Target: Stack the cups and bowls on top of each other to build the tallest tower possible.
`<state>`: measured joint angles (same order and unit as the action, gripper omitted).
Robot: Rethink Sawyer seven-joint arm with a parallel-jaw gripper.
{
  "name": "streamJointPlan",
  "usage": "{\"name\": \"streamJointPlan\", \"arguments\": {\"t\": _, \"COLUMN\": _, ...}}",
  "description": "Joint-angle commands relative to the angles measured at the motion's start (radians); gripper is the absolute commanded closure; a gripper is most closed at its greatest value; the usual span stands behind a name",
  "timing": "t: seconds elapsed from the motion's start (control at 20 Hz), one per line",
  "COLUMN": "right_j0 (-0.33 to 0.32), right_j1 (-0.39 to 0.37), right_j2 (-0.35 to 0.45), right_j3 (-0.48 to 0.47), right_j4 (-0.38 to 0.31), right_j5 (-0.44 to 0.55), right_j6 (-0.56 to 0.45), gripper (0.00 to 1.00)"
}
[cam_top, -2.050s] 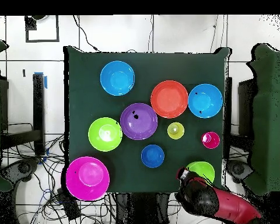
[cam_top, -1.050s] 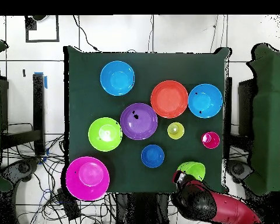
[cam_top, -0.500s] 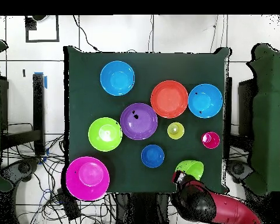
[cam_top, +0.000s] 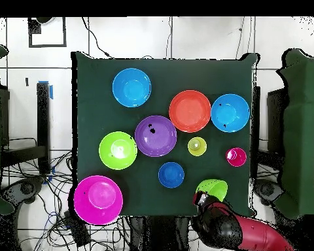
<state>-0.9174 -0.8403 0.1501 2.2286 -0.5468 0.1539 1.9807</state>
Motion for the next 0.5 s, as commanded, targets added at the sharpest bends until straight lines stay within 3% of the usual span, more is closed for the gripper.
{"name": "streamJointPlan", "arguments": {"t": 0.05, "right_j0": 0.024, "right_j1": 0.009, "right_j2": 0.089, "right_j3": 0.027, "right_j4": 0.023, "right_j5": 0.130, "right_j6": -0.002, "gripper": 1.00}}
{"name": "streamJointPlan", "arguments": {"t": 0.5, "right_j0": 0.031, "right_j1": -0.008, "right_j2": 0.091, "right_j3": 0.031, "right_j4": 0.036, "right_j5": 0.152, "right_j6": 0.002, "gripper": 1.00}}
